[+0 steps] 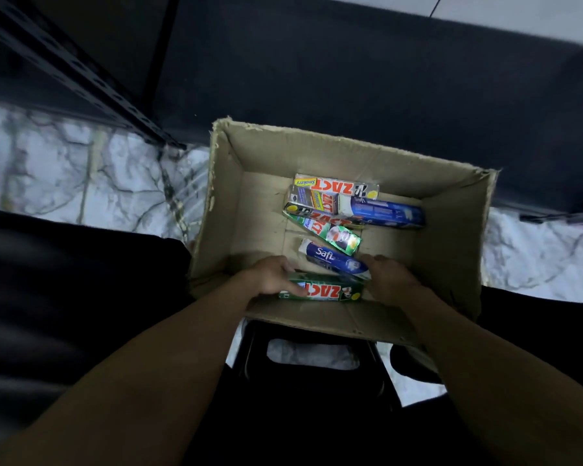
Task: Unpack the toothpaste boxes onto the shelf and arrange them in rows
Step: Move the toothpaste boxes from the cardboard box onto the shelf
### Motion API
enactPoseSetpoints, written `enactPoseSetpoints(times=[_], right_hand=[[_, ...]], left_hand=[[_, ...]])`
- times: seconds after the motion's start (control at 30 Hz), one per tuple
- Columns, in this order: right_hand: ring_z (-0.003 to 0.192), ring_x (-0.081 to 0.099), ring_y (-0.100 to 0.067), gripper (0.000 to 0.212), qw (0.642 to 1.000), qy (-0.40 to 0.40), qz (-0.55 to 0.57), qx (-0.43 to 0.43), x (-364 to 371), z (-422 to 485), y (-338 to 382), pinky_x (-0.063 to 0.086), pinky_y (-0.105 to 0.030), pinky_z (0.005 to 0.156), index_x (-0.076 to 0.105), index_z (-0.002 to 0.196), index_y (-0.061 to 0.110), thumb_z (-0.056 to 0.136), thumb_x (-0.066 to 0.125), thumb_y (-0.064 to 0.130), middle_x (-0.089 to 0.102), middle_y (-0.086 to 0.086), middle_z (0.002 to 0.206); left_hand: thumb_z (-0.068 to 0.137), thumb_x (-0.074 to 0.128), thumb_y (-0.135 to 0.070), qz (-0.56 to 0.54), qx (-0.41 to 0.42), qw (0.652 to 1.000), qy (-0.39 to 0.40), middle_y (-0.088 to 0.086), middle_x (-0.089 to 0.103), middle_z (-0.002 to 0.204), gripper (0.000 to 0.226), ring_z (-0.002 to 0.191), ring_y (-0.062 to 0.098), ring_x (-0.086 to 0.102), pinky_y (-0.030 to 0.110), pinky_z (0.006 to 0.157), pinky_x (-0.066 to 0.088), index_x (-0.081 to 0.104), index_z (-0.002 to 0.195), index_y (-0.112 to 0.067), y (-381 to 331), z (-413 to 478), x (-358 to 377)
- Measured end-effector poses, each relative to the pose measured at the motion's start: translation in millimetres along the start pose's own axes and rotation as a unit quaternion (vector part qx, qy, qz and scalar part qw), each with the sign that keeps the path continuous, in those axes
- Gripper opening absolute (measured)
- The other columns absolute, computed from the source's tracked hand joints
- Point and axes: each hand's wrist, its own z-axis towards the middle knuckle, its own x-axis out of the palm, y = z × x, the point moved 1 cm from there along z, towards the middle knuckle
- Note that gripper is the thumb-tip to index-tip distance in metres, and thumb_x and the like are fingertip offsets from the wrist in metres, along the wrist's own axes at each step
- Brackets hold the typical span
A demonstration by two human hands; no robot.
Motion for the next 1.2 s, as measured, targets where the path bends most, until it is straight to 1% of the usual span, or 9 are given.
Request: enactPoseSetpoints(times=[0.23, 0.47, 0.57, 0.67, 0.9, 0.97, 1.03, 1.1, 1.2], right_hand=[[0.113, 0.057, -0.025, 0.042, 0.997, -0.073, 0.003, -0.034, -55.0, -32.3, 31.3, 0.046, -0.032, 0.093, 0.052, 0.134, 0.016, 0.093, 0.057, 0.021, 0.058, -0.010, 0.130], [0.114, 0.059, -0.027, 0.042, 0.976, -0.193, 0.029, -0.095, -121.4, -105.1, 56.3, 0.045, -0.033, 0.096, 0.052, 0.138, 0.017, 0.096, 0.054, 0.023, 0.062, -0.012, 0.129], [0.101, 0.063, -0.024, 0.036, 0.963, -0.240, 0.025, -0.119, -153.9, -141.6, 67.2, 0.047, -0.030, 0.082, 0.055, 0.133, 0.021, 0.097, 0.054, 0.024, 0.068, -0.010, 0.118], [0.117, 0.057, -0.021, 0.049, 0.940, -0.299, 0.013, -0.165, -188.1, -188.9, 81.7, 0.045, -0.028, 0.092, 0.045, 0.146, 0.025, 0.098, 0.055, 0.027, 0.059, -0.006, 0.134], [0.103, 0.055, -0.008, 0.047, 0.893, -0.394, 0.003, -0.219, -265.1, -313.4, 107.5, 0.043, -0.020, 0.077, 0.047, 0.144, 0.031, 0.098, 0.055, 0.037, 0.062, 0.001, 0.132], [0.085, 0.053, 0.001, 0.044, 0.881, -0.415, 0.020, -0.225, -280.9, -348.0, 116.2, 0.038, -0.014, 0.069, 0.051, 0.142, 0.030, 0.098, 0.055, 0.035, 0.069, 0.003, 0.118], [0.066, 0.058, 0.001, 0.039, 0.870, -0.422, 0.070, -0.247, -293.5, -378.3, 123.2, 0.045, -0.009, 0.066, 0.056, 0.136, 0.033, 0.097, 0.058, 0.032, 0.071, 0.008, 0.090], [0.065, 0.066, -0.011, 0.035, 0.855, -0.409, 0.150, -0.283, -304.4, -406.1, 128.8, 0.060, -0.028, 0.065, 0.061, 0.129, 0.037, 0.095, 0.062, 0.029, 0.070, 0.005, 0.085], [0.071, 0.068, -0.018, 0.034, 0.836, -0.400, 0.209, -0.313, -322.9, -441.6, 136.7, 0.062, -0.039, 0.064, 0.064, 0.127, 0.035, 0.093, 0.065, 0.028, 0.074, 0.003, 0.090]], left_hand=[[0.064, 0.092, -0.020, -0.006, 0.089, 0.993, -0.080, -0.004, 0.062, 0.107, 0.053, 0.099, 0.016, 0.061, 0.021, 0.079, 0.048, 0.065, 0.108, -0.016, -31.6, -36.2, -20.4], [0.066, 0.091, -0.018, 0.060, 0.196, 0.967, -0.152, -0.005, 0.069, 0.111, 0.046, 0.096, 0.008, 0.063, 0.008, 0.075, 0.044, 0.072, 0.107, -0.021, -74.7, -114.7, -73.7], [0.065, 0.092, -0.024, 0.092, 0.237, 0.951, -0.176, -0.009, 0.070, 0.108, 0.039, 0.094, 0.010, 0.065, 0.019, 0.080, 0.050, 0.073, 0.100, -0.028, -99.4, -161.9, -99.0], [0.061, 0.094, -0.029, 0.123, 0.285, 0.921, -0.235, -0.017, 0.071, 0.098, 0.039, 0.086, 0.004, 0.065, 0.017, 0.072, 0.049, 0.077, 0.097, -0.030, -121.2, -222.9, -119.1], [0.064, 0.092, -0.031, 0.147, 0.409, 0.842, -0.319, -0.018, 0.073, 0.099, 0.036, 0.086, -0.005, 0.066, 0.015, 0.075, 0.049, 0.076, 0.096, -0.032, -154.3, -366.4, -141.7], [0.063, 0.091, -0.037, 0.137, 0.442, 0.816, -0.346, -0.020, 0.072, 0.102, 0.035, 0.094, -0.003, 0.066, 0.024, 0.084, 0.053, 0.075, 0.094, -0.035, -157.8, -403.1, -146.3], [0.062, 0.091, -0.040, 0.123, 0.466, 0.796, -0.367, -0.019, 0.073, 0.102, 0.034, 0.096, 0.004, 0.068, 0.036, 0.088, 0.055, 0.074, 0.092, -0.038, -159.6, -438.0, -148.9], [0.064, 0.092, -0.035, 0.106, 0.487, 0.780, -0.380, -0.016, 0.075, 0.097, 0.033, 0.091, 0.009, 0.071, 0.041, 0.084, 0.057, 0.075, 0.092, -0.034, -160.0, -469.2, -151.1], [0.061, 0.092, -0.044, 0.079, 0.522, 0.750, -0.399, -0.007, 0.076, 0.099, 0.043, 0.094, 0.024, 0.071, 0.050, 0.089, 0.056, 0.075, 0.099, -0.032, -157.8, -507.2, -157.2]])
